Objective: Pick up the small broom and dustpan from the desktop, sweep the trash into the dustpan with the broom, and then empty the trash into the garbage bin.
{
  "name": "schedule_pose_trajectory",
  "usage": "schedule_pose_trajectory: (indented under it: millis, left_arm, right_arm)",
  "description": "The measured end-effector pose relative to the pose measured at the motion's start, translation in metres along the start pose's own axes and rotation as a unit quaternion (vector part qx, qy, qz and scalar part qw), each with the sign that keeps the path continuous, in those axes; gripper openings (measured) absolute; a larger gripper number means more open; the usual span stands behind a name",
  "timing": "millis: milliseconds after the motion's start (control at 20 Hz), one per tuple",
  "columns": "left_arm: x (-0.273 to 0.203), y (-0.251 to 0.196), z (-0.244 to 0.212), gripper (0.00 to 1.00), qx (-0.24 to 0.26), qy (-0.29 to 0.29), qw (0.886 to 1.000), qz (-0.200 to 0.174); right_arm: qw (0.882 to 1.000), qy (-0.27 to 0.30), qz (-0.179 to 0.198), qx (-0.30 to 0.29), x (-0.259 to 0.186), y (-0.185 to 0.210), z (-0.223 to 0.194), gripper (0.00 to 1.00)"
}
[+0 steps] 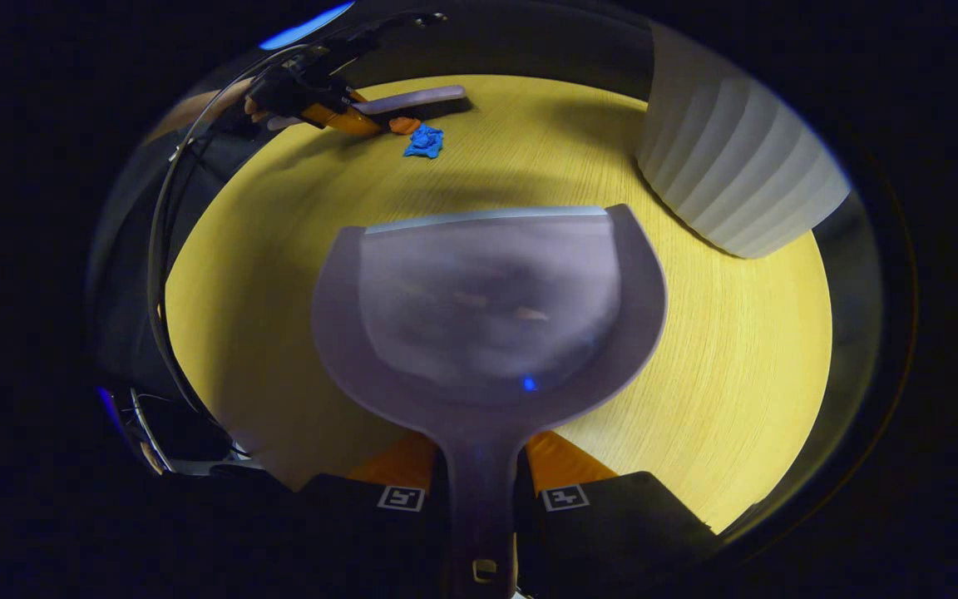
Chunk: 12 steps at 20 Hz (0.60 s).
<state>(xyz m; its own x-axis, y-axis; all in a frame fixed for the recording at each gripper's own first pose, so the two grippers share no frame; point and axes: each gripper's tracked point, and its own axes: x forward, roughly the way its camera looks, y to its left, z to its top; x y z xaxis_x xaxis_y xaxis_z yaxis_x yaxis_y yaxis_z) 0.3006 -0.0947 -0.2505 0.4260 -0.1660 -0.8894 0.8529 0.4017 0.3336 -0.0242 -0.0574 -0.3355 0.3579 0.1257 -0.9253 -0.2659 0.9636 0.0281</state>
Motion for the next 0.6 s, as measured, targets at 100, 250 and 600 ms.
schedule_pose_trajectory:
  millis: [100,250,600]
  left_arm:
    - [0.0,-0.026,0.003,0.25,0.015,0.003,0.999,-0.034]
    - [-0.005,-0.067,0.011,0.27,0.027,0.013,0.996,-0.083]
    - [-0.014,-0.165,0.031,0.25,0.055,0.04,0.982,-0.175]
  right_arm:
    - [1.0,-0.004,-0.001,-0.005,0.0,-0.001,-0.002,0.39]
    - [1.0,-0.004,-0.004,-0.007,0.0,-0.001,-0.005,0.36]
    - [0.999,-0.017,-0.01,-0.033,0.003,-0.008,0.0,0.36]
